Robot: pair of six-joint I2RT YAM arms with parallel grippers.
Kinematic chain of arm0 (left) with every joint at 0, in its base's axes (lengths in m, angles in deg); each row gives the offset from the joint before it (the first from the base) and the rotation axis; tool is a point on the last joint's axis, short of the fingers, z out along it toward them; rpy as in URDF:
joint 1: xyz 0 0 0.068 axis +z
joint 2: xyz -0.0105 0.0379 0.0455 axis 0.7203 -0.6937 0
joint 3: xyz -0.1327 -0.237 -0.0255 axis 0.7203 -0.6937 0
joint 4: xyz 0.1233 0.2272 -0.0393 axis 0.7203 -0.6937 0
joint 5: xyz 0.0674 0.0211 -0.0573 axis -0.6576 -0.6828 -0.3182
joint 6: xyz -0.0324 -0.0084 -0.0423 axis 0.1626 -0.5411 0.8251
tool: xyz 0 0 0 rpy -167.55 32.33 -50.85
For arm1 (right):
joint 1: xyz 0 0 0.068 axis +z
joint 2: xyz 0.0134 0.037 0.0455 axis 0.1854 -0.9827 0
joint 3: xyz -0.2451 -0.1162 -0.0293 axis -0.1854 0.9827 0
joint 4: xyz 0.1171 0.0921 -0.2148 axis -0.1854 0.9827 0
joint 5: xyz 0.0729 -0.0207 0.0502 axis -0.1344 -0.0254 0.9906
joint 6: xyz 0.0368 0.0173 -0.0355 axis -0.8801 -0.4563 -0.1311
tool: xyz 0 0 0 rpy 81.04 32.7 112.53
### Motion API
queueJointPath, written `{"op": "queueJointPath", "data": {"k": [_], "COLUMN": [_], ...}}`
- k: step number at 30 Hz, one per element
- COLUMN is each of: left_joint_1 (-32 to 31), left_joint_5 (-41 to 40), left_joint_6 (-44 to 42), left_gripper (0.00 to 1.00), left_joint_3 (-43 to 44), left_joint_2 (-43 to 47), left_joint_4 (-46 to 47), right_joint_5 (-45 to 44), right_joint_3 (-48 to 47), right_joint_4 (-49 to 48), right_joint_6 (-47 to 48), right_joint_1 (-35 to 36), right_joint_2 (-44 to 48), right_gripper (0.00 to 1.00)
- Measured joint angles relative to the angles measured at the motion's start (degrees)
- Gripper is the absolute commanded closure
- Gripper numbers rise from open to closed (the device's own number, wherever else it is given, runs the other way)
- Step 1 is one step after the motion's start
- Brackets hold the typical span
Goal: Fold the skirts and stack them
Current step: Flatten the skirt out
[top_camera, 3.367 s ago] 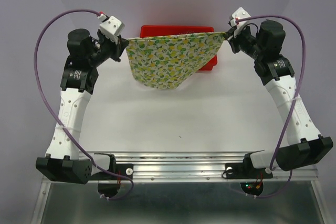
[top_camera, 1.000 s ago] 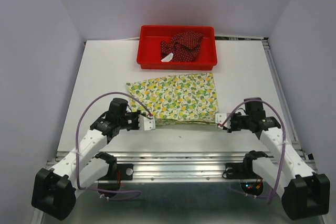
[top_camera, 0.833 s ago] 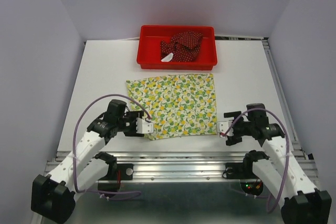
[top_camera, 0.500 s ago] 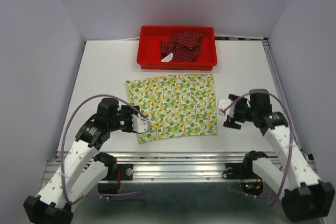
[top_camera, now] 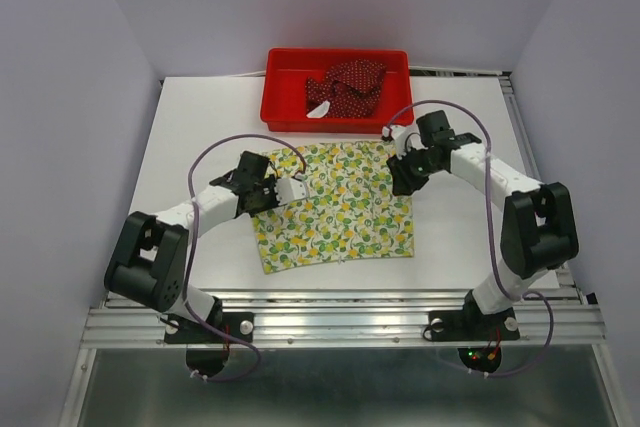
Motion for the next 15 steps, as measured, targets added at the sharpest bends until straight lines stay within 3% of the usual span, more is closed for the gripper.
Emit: {"op": "queueJointPath", "data": {"k": [9,15], "left_joint_1": [-1.88,-9.94], "left_joint_5": [-3.39,-5.11], "left_joint_6": [-9.11,-15.37], "left_gripper": [0.73,0.74], "left_joint_3": [-0.7,-6.05], "left_joint_2": [-2.69,0.83], "left_joint_4": [1.88,0.35], "right_joint_5": [-5.31,-10.01], "right_joint_3": [0.02,-1.14], "right_joint_4": [-1.03,-2.27], "right_joint_6": [-7.3,-8.09], "right_joint_1": [3.52,3.26], "right_joint_2": [-8.04,-11.56], "right_gripper": [0.62,0.62]}}
